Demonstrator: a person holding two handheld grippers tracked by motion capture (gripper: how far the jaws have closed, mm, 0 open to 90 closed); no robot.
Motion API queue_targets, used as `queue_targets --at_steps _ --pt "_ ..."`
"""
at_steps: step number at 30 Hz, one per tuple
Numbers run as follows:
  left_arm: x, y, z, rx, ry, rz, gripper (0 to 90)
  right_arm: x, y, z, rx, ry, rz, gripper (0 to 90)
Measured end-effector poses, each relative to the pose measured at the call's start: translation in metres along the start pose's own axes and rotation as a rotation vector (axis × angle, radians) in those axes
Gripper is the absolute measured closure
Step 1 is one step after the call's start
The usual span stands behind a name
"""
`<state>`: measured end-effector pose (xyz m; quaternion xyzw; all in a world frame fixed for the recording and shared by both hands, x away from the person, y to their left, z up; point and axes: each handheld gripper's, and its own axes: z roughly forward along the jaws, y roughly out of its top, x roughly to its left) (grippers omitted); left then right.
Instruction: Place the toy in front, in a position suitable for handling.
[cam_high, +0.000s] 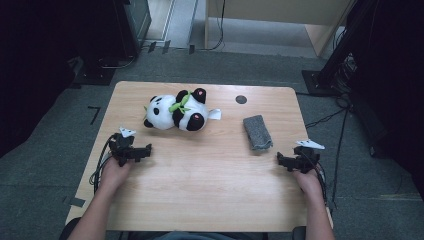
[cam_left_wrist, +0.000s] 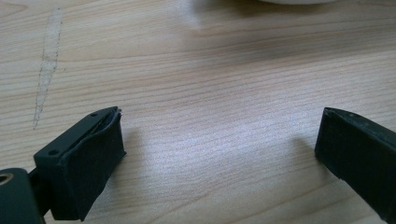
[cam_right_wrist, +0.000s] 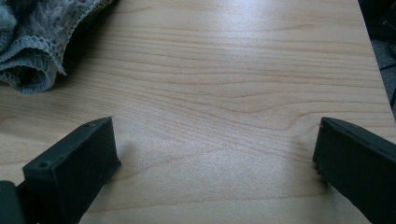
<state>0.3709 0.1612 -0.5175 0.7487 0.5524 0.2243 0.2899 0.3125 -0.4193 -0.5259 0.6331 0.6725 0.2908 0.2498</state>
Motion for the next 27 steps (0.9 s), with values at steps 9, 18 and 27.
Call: queue_targets --at_steps 9,18,27 --pt "0.009 0.002 0.002 -0.002 -0.049 0.050 1.6 0.000 0.001 0.001 0.000 0.001 -0.003 0.0" --pt "0.009 0.008 -0.001 0.018 -0.027 0.036 14.7 0.002 0.001 0.001 0.000 -0.008 0.007 0.0" --pt "0.010 0.018 -0.014 -0.007 -0.100 0.207 19.9 0.002 0.002 0.002 0.000 -0.010 0.009 0.0"
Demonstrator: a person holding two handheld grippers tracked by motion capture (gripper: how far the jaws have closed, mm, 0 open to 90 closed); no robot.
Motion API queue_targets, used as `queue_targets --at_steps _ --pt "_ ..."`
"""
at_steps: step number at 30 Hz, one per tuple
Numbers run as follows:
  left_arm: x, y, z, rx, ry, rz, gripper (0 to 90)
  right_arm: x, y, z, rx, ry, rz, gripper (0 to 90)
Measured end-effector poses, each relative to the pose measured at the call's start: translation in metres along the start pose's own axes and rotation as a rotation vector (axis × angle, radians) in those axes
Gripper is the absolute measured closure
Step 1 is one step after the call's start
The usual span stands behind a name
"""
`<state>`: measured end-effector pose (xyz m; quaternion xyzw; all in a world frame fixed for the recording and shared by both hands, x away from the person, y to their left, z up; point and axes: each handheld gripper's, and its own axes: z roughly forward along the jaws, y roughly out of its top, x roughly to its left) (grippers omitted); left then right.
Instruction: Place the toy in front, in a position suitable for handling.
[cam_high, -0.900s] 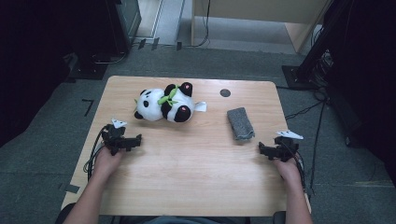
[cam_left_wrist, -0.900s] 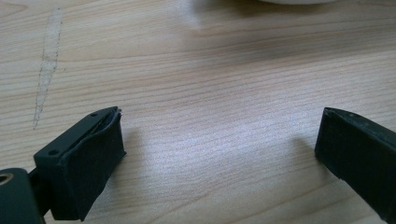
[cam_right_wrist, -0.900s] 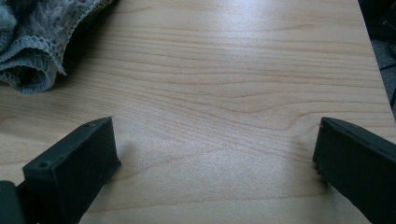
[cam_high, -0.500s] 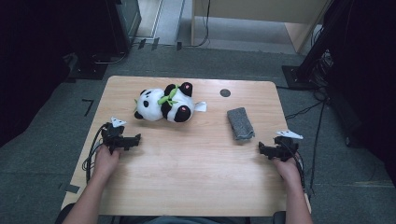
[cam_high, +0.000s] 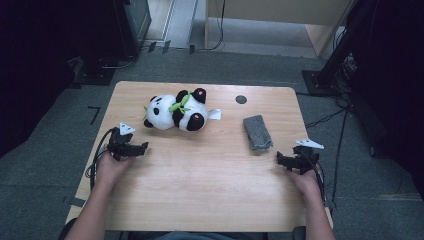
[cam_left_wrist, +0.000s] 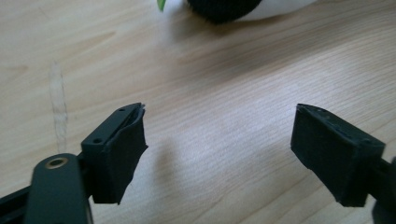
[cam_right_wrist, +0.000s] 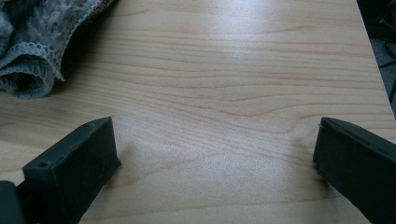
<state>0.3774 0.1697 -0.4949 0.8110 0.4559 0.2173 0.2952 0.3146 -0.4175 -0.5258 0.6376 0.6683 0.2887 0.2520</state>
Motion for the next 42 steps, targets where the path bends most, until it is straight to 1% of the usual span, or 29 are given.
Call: queue_targets --at_steps 1,2,3,4,6,7,8,9,10,11,13,15,16,19,20,21,22,23,25,26,29,31,32,35,36,38,39,41,42 --pt "0.000 0.000 0.000 0.000 0.000 0.000 21.3 0.000 0.000 0.000 0.000 0.000 0.000 0.0" --pt "0.001 0.002 0.000 0.006 -0.031 0.004 21.3 0.000 0.000 0.000 0.000 -0.002 0.002 0.0" --pt "0.001 0.004 0.000 0.009 -0.052 0.001 25.8 0.000 0.000 0.001 -0.001 -0.004 0.004 0.0" --pt "0.001 0.006 0.001 0.010 -0.065 -0.005 26.4 0.000 0.000 0.001 -0.001 -0.005 0.004 0.0" --pt "0.002 0.009 -0.001 -0.003 -0.067 -0.013 23.4 0.001 0.001 0.001 -0.001 -0.008 0.006 0.0" --pt "0.003 0.011 -0.001 -0.011 -0.074 -0.021 22.9 0.001 0.001 0.001 -0.001 -0.008 0.006 0.0" --pt "0.005 0.012 -0.002 -0.017 -0.092 -0.029 23.8 0.001 0.001 0.001 -0.001 -0.008 0.006 0.0" --pt "0.005 0.013 -0.003 -0.015 -0.102 -0.043 30.7 0.001 0.001 0.001 -0.001 -0.008 0.007 0.0" --pt "0.007 0.014 -0.003 -0.012 -0.104 -0.044 30.7 0.001 0.001 0.001 -0.001 -0.008 0.007 0.0" --pt "0.007 0.015 -0.002 -0.008 -0.106 -0.034 32.3 0.001 0.001 0.001 -0.001 -0.008 0.007 0.0" --pt "0.008 0.021 -0.002 -0.011 -0.129 -0.021 32.5 0.001 0.001 0.001 -0.001 -0.008 0.006 0.0" --pt "0.007 0.026 -0.003 -0.028 -0.158 -0.025 32.8 0.001 0.001 0.001 -0.002 -0.007 0.004 0.0" --pt "0.006 0.029 -0.003 -0.033 -0.165 -0.025 32.8 0.001 0.001 0.001 -0.002 -0.007 0.004 0.0" --pt "0.003 0.036 -0.002 -0.036 -0.200 -0.040 32.7 0.001 0.001 0.001 -0.002 -0.006 0.003 0.0" --pt "0.002 0.038 -0.002 -0.035 -0.208 -0.033 32.7 0.001 0.001 0.001 -0.001 -0.006 0.005 0.0" --pt "0.000 0.042 -0.001 -0.030 -0.207 -0.023 32.4 0.001 0.001 0.001 -0.001 -0.004 0.004 0.0" --pt "-0.003 0.048 0.001 -0.024 -0.223 -0.017 31.9 0.001 0.001 0.001 0.000 0.003 -0.003 0.0" --pt "-0.003 0.048 0.001 -0.024 -0.223 -0.017 31.2 0.002 0.000 0.001 0.000 0.006 -0.007 0.0" --pt "-0.005 0.053 0.003 -0.027 -0.244 -0.017 31.3 0.002 0.000 0.001 0.000 0.010 -0.011 0.0" --pt "-0.006 0.056 0.003 -0.027 -0.249 -0.016 31.1 0.002 0.000 0.001 0.000 0.011 -0.015 0.0" --pt "-0.008 0.064 0.005 -0.021 -0.244 0.003 31.0 0.002 0.000 0.001 0.000 0.016 -0.019 0.0" --pt "-0.006 0.069 0.005 -0.019 -0.238 0.002 30.5 0.002 0.000 0.000 0.000 0.019 -0.021 0.0" --pt "-0.005 0.071 0.005 -0.019 -0.237 -0.004 30.4 0.002 0.000 0.001 0.000 0.021 -0.023 0.0" --pt "-0.001 0.077 0.002 -0.032 -0.278 -0.037 32.3 0.002 0.001 0.001 0.001 0.030 -0.031 0.0" --pt "0.000 0.079 0.002 -0.032 -0.277 -0.043 32.4 0.003 0.001 0.001 0.001 0.032 -0.032 0.0" --pt "0.001 0.084 0.000 -0.030 -0.269 -0.034 32.4 0.003 0.001 0.001 0.001 0.033 -0.032 0.0" --pt "0.000 0.087 0.000 -0.036 -0.261 -0.037 32.4 0.003 0.001 0.001 0.001 0.033 -0.032 0.0" --pt "0.001 0.091 -0.001 -0.037 -0.269 -0.037 32.5 0.003 0.001 0.001 0.002 0.033 -0.032 0.0" --pt "0.002 0.094 -0.001 -0.035 -0.269 -0.030 32.7 0.003 0.001 0.001 0.002 0.033 -0.032 0.0"
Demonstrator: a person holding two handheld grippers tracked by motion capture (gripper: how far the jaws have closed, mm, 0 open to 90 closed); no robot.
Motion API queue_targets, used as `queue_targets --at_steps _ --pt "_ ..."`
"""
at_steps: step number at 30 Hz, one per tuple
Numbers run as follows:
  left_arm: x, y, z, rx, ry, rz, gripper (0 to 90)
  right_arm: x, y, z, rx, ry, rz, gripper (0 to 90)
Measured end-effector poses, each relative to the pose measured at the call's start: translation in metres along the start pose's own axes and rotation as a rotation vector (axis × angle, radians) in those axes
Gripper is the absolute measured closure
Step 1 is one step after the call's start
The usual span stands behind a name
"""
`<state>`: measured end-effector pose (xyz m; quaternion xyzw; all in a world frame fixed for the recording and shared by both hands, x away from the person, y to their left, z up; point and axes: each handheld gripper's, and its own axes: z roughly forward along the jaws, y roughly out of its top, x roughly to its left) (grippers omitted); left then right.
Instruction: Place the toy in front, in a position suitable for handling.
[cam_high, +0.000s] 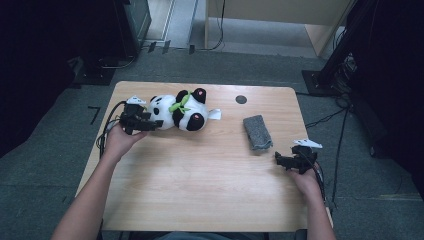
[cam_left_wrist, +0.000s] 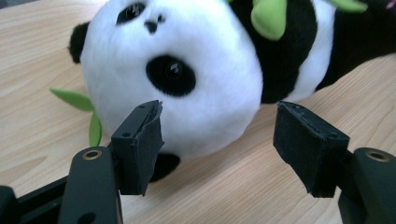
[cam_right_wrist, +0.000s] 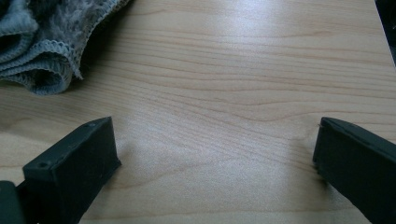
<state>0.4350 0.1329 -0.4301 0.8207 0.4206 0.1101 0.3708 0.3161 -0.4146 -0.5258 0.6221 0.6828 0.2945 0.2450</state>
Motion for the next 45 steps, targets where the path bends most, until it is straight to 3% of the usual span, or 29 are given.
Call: queue_targets --at_steps 3,7,17,23,27,35,40,45 --pt "-0.001 0.008 0.002 0.013 0.016 0.029 32.7 0.000 0.000 0.000 0.000 0.000 0.000 0.0" --pt "-0.001 0.017 0.004 0.010 0.025 0.028 32.7 0.000 0.000 0.000 -0.001 0.001 -0.001 0.0" --pt "-0.009 0.042 0.013 0.010 -0.005 0.045 34.4 0.000 0.000 0.000 -0.001 0.001 -0.002 0.0" --pt "-0.014 0.057 0.018 -0.002 0.001 0.053 35.4 0.000 0.000 0.000 0.000 0.002 -0.004 0.0" --pt "-0.015 0.065 0.024 0.017 0.017 0.061 35.9 0.000 0.000 0.000 -0.001 0.004 -0.006 0.0" --pt "-0.026 0.085 0.038 0.061 0.047 0.119 36.4 0.000 0.000 0.000 0.000 0.010 -0.013 0.0" --pt "-0.026 0.091 0.047 0.054 0.024 0.089 37.0 0.001 0.000 0.000 -0.001 0.009 -0.013 0.0" --pt "-0.027 0.090 0.059 0.069 0.034 0.094 39.0 0.003 0.000 0.000 -0.001 0.007 -0.009 0.0"
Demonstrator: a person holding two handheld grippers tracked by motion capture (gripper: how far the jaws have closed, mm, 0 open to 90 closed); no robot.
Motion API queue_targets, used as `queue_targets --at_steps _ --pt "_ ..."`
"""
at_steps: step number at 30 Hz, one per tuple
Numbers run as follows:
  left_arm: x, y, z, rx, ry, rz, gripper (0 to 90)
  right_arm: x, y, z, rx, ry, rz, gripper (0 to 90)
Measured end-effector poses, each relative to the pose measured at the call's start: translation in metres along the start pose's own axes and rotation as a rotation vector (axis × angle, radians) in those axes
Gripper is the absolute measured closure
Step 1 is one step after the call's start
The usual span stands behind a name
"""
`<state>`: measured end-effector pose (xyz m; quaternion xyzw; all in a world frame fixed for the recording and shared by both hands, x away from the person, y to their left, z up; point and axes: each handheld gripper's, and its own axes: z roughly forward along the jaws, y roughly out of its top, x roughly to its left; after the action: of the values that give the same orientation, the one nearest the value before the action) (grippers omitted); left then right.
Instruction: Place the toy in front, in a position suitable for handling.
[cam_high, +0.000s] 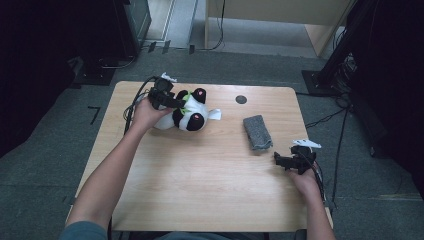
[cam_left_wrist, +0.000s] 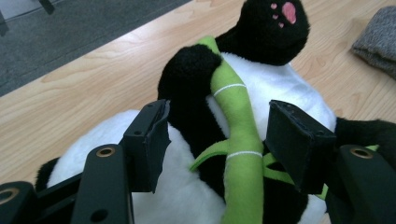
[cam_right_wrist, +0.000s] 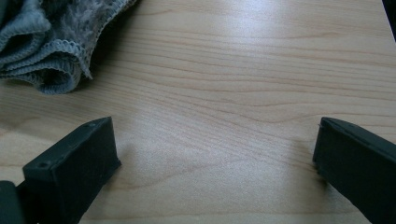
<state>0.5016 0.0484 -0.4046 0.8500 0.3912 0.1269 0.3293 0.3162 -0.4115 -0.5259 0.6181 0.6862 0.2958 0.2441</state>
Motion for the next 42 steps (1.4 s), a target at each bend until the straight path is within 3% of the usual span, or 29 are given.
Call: queue_targets --at_steps 6,7,9,14,16,18,21,29,33,39,42 --pt "0.001 -0.005 0.009 -0.022 -0.038 -0.044 45.6 0.002 0.000 0.000 -0.001 -0.008 0.009 0.0" --pt "0.002 -0.007 0.010 -0.034 -0.051 -0.082 47.0 0.002 0.000 0.000 -0.001 -0.008 0.009 0.0" --pt "0.005 -0.011 0.011 -0.047 -0.083 -0.114 52.3 0.002 0.000 0.000 -0.001 -0.007 0.009 0.0" --pt "0.000 -0.014 0.011 -0.052 -0.097 -0.126 68.3 0.002 0.001 0.001 0.000 -0.001 0.001 0.0" --pt "-0.006 -0.014 0.009 -0.045 -0.070 -0.092 72.4 0.001 0.001 0.001 0.000 0.001 -0.001 0.0" --pt "-0.009 -0.013 0.006 -0.036 -0.058 -0.093 75.2 0.001 0.001 0.001 0.000 0.004 -0.003 0.0" --pt "-0.008 -0.011 0.003 -0.033 -0.057 -0.121 75.6 0.001 0.002 0.002 0.000 0.009 -0.008 0.0" --pt "-0.016 -0.008 -0.011 -0.019 -0.030 -0.127 76.2 0.002 0.003 0.003 0.000 0.013 -0.013 0.0" --pt "-0.022 -0.008 -0.022 -0.025 -0.046 -0.150 76.3 0.002 0.003 0.003 0.001 0.013 -0.014 0.0" --pt "-0.036 -0.011 -0.039 -0.029 -0.054 -0.147 76.3 0.002 0.003 0.003 0.001 0.013 -0.014 0.0" --pt "-0.047 -0.016 -0.046 -0.018 -0.047 -0.123 76.3 0.002 0.003 0.003 0.002 0.013 -0.014 0.0"
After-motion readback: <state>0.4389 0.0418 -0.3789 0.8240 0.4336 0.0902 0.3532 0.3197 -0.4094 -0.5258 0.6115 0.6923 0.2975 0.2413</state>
